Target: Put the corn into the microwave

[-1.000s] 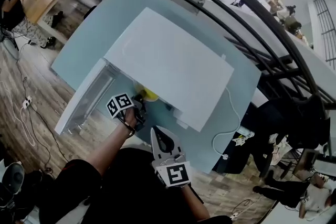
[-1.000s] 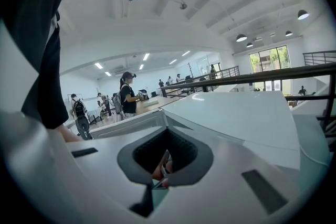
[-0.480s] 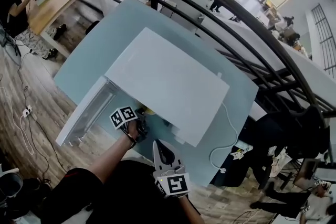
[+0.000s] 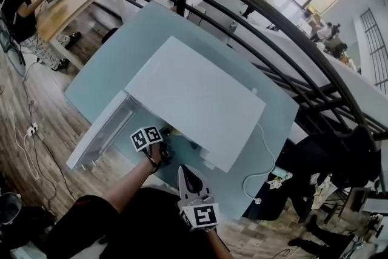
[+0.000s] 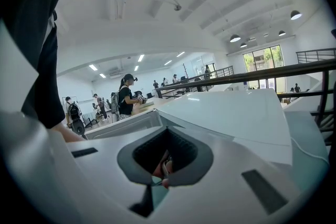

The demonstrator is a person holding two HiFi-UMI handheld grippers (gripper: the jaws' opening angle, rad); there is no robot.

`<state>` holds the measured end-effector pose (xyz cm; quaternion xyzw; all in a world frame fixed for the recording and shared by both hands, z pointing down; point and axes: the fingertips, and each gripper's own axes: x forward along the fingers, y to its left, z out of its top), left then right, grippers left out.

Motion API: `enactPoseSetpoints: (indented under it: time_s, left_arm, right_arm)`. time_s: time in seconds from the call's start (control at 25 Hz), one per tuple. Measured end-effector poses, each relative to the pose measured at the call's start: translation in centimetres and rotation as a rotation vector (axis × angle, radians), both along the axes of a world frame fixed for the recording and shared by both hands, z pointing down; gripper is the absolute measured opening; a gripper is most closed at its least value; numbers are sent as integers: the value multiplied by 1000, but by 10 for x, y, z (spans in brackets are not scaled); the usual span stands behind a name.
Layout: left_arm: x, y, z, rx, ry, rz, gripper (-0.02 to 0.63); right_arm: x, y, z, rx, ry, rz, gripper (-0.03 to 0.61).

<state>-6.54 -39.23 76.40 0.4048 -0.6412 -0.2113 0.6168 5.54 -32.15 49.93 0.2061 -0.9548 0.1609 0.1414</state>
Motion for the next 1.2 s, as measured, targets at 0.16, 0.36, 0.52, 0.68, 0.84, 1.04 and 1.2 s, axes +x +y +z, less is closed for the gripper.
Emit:
enactPoseSetpoints:
  time_s: [0.16, 0.36, 0.52, 0.68, 0.84, 1.04, 1.2]
  left_arm:
    - [-3, 4, 0, 4, -11, -1, 169]
    - [-1, 8, -1, 21, 7, 3, 209]
    - [-1, 12, -6, 34, 3, 13, 210]
    - [2, 18, -13, 40, -9, 32, 209]
    - [6, 31, -18, 39, -46, 60, 209]
    - [8, 47, -32, 48, -107, 126, 133]
    - [9, 59, -36, 46, -177, 176, 33]
  right_arm:
    - [-1, 1, -1, 8, -4, 2, 8]
    - [-3, 6, -3, 13, -6, -4, 8]
    - [-4, 11, -4, 15, -7, -2, 8]
    - [-1, 10, -5, 28, -21, 33, 8]
    - [2, 15, -2, 21, -33, 50, 8]
    - [-1, 24, -2, 35, -45, 47, 8]
    - [-3, 30, 0, 23, -46, 64, 8]
